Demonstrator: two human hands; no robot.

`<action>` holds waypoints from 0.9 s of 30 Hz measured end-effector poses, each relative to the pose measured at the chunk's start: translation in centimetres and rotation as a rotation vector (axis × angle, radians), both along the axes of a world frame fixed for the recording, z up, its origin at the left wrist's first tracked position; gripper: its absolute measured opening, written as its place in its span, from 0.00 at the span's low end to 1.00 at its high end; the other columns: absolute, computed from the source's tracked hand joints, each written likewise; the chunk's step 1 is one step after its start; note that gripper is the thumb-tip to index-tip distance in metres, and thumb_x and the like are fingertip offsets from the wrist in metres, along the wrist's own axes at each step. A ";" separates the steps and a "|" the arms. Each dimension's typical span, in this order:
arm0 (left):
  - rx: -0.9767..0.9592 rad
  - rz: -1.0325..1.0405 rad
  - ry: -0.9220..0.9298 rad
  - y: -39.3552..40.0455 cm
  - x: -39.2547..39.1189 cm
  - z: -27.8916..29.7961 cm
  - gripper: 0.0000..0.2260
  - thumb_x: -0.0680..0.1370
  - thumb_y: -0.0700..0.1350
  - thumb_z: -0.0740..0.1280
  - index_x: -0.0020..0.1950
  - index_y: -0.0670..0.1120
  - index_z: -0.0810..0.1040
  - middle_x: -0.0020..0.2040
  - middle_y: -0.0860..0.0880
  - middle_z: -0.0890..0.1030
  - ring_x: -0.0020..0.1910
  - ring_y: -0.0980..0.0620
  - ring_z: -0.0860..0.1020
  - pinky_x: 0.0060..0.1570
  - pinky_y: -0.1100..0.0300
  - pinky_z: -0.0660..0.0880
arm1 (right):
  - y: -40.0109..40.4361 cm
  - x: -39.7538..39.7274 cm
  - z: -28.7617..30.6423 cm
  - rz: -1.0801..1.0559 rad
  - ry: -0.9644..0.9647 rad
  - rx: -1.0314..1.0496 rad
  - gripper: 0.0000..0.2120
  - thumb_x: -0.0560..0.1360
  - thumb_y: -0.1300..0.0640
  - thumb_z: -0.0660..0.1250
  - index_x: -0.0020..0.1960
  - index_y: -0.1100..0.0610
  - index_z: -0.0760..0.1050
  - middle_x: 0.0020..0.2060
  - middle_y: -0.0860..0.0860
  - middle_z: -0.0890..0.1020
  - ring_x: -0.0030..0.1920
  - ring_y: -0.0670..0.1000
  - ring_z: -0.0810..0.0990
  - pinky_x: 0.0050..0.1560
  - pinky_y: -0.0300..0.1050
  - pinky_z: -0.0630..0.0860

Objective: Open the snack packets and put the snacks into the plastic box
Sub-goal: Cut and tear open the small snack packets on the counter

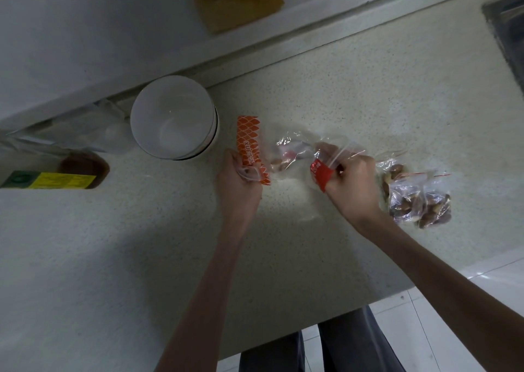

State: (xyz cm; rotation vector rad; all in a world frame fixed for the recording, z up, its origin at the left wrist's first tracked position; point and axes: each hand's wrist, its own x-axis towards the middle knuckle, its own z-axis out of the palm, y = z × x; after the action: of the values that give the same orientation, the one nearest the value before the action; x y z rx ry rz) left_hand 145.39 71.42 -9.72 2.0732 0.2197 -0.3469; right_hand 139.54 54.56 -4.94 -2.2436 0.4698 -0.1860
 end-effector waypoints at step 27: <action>-0.028 0.087 -0.040 -0.4 0.0 0.1 0.10 0.68 0.48 0.67 0.37 0.59 0.66 0.37 0.46 0.77 0.33 0.44 0.77 0.29 0.40 0.77 | 0.2 1.6 -2.2 0.075 0.364 0.071 0.12 0.71 0.66 0.64 0.29 0.63 0.76 0.22 0.50 0.72 0.31 0.47 0.73 0.26 0.34 0.62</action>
State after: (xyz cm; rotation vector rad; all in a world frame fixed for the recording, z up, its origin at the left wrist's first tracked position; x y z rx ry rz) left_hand 145.44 71.05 -9.61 2.0342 0.2777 -0.2540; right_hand 141.12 54.80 -7.11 -2.2259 0.5726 0.2796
